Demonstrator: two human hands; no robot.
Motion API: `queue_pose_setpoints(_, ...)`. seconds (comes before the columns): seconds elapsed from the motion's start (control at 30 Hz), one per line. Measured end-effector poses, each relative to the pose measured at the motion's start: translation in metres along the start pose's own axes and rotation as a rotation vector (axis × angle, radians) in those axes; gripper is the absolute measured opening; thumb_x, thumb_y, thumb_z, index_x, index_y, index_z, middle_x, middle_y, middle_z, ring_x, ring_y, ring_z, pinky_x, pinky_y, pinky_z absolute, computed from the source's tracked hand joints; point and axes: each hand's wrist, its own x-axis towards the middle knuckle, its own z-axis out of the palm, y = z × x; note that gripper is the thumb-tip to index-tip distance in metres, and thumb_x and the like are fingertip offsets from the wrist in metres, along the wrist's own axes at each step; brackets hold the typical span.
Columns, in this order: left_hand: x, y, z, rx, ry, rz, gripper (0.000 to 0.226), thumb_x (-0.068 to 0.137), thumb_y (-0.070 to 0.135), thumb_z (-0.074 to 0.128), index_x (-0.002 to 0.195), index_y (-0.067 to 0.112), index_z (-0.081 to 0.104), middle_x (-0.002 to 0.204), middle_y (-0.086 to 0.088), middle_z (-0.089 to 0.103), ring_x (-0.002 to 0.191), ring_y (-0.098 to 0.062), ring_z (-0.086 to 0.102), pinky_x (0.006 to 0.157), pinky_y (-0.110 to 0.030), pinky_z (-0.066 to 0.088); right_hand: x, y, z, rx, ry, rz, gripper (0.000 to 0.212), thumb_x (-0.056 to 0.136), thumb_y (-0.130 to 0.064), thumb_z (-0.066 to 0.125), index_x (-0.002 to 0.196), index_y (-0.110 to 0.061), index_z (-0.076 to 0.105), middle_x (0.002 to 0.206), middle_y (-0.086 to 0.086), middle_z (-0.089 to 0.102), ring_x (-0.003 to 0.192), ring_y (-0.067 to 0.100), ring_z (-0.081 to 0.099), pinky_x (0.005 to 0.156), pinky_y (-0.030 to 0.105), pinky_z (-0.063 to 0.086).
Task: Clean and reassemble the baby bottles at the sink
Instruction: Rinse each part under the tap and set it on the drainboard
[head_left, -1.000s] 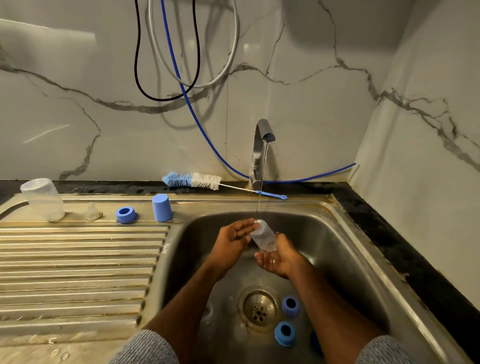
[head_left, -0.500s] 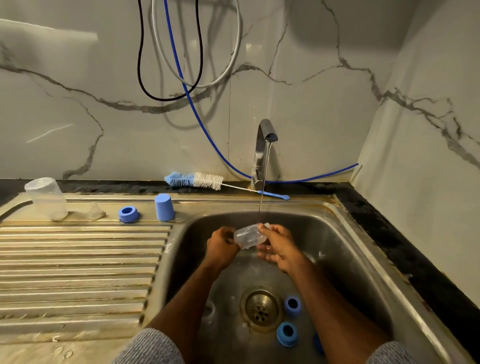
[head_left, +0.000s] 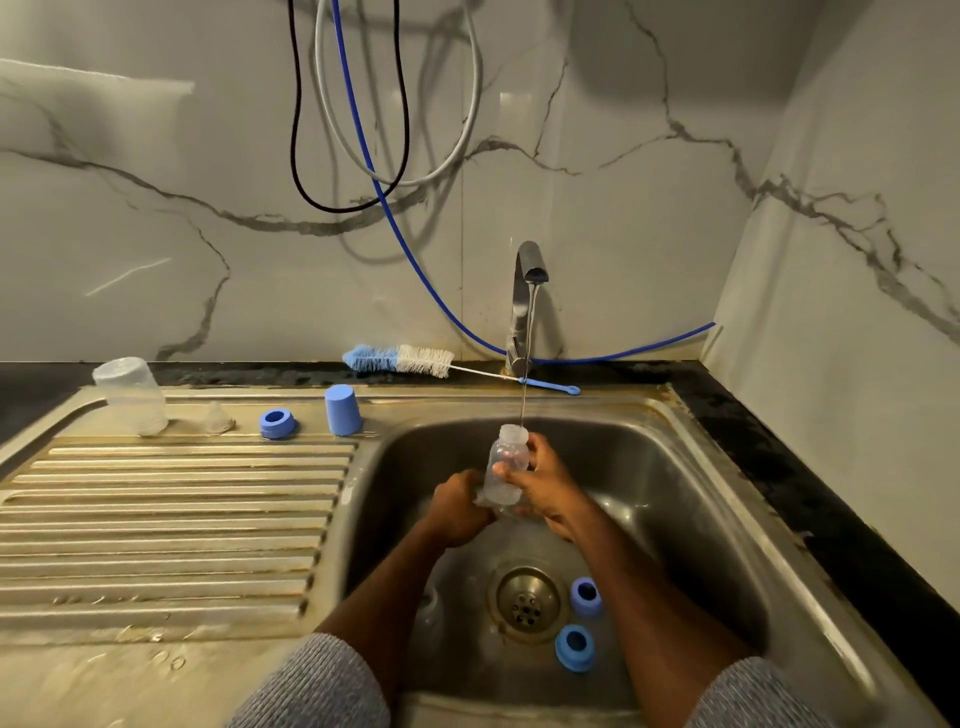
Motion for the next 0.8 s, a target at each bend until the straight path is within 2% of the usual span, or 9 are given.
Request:
queue_pose_setpoints(0.07, -0.007, 0.005, -0.009, 0.039, 0.060, 0.019, 0.048, 0.088, 0.023, 0.075, 0.132, 0.011, 0.059, 0.127, -0.009, 0.065, 0.117, -0.024, 0.062, 0.102, -0.040, 0.051, -0.003, -0.006, 0.001, -0.059, 0.080, 0.014, 0.053, 0.087, -0.026, 0.078, 0.124, -0.027, 0.040, 0.125, 0.006, 0.059, 0.105, 0.025, 0.063, 0.073, 0.046, 0.061)
queue_pose_setpoints(0.13, -0.014, 0.010, -0.018, 0.042, 0.117, 0.018, 0.047, 0.088, 0.022, 0.075, 0.131, 0.011, 0.061, 0.123, -0.007, 0.067, 0.113, -0.022, 0.064, 0.099, -0.038, 0.053, -0.007, -0.010, -0.001, -0.244, 0.164, -0.028, 0.046, 0.088, -0.039, 0.074, 0.116, -0.026, 0.040, 0.119, 0.005, 0.057, 0.103, 0.024, 0.061, 0.077, 0.046, 0.060)
queue_pose_setpoints(0.27, -0.032, 0.020, -0.037, 0.089, 0.198, 0.059, 0.033, 0.085, 0.023, 0.078, 0.115, 0.012, 0.070, 0.106, -0.004, 0.072, 0.099, -0.018, 0.067, 0.088, -0.028, 0.051, -0.025, -0.012, -0.003, -0.626, 0.171, -0.154, 0.036, 0.092, -0.055, 0.061, 0.120, -0.033, 0.051, 0.112, 0.004, 0.061, 0.096, 0.026, 0.063, 0.064, 0.040, 0.059)
queue_pose_setpoints(0.33, -0.045, 0.025, -0.049, 0.139, 0.206, 0.089, 0.027, 0.085, 0.023, 0.076, 0.109, 0.011, 0.071, 0.101, -0.003, 0.071, 0.095, -0.018, 0.066, 0.085, -0.027, 0.049, -0.033, -0.015, -0.005, -0.806, 0.147, -0.186, 0.037, 0.088, -0.054, 0.065, 0.118, -0.033, 0.058, 0.115, 0.003, 0.065, 0.104, 0.024, 0.061, 0.083, 0.041, 0.056)
queue_pose_setpoints(0.4, -0.058, 0.029, -0.061, 0.192, 0.197, 0.121, 0.023, 0.087, 0.021, 0.074, 0.106, 0.010, 0.069, 0.094, 0.002, 0.067, 0.091, -0.016, 0.063, 0.081, -0.026, 0.047, -0.040, -0.020, -0.005, -0.941, 0.095, -0.179, 0.038, 0.088, -0.048, 0.065, 0.122, -0.031, 0.064, 0.128, 0.002, 0.064, 0.119, 0.025, 0.055, 0.101, 0.038, 0.047)
queue_pose_setpoints(0.5, -0.077, 0.029, -0.081, 0.252, 0.189, 0.152, 0.019, 0.088, 0.021, 0.072, 0.104, 0.013, 0.067, 0.087, 0.008, 0.061, 0.085, -0.012, 0.060, 0.075, -0.023, 0.044, -0.052, -0.026, -0.001, -1.045, 0.053, -0.154, 0.044, 0.092, -0.041, 0.059, 0.134, -0.031, 0.060, 0.145, -0.002, 0.055, 0.135, 0.027, 0.045, 0.111, 0.036, 0.039)
queue_pose_setpoints(0.6, -0.096, 0.026, -0.102, 0.299, 0.162, 0.166, 0.013, 0.088, 0.018, 0.070, 0.100, 0.012, 0.067, 0.090, -0.001, 0.067, 0.087, -0.019, 0.065, 0.078, -0.030, 0.053, -0.070, -0.030, 0.005, -1.052, 0.076, -0.165, 0.050, 0.090, -0.034, 0.064, 0.138, -0.031, 0.052, 0.147, 0.008, 0.046, 0.135, 0.032, 0.044, 0.109, 0.037, 0.040)
queue_pose_setpoints(0.7, -0.113, 0.022, -0.120, 0.327, 0.182, 0.163, 0.008, 0.088, 0.016, 0.070, 0.095, 0.015, 0.067, 0.090, -0.001, 0.067, 0.087, -0.019, 0.065, 0.072, -0.024, 0.050, -0.085, -0.036, 0.013, -1.053, 0.139, -0.243, 0.052, 0.087, -0.029, 0.069, 0.131, -0.017, 0.043, 0.132, 0.015, 0.054, 0.120, 0.035, 0.056, 0.097, 0.039, 0.050)
queue_pose_setpoints(0.8, -0.126, 0.016, -0.135, 0.361, 0.207, 0.135, 0.022, 0.088, 0.021, 0.072, 0.107, 0.012, 0.069, 0.104, -0.004, 0.069, 0.096, -0.019, 0.064, 0.084, -0.033, 0.056, -0.093, -0.044, 0.020, -1.032, 0.182, -0.328, 0.046, 0.088, -0.029, 0.071, 0.124, -0.015, 0.047, 0.128, 0.014, 0.056, 0.116, 0.033, 0.057, 0.095, 0.039, 0.050)
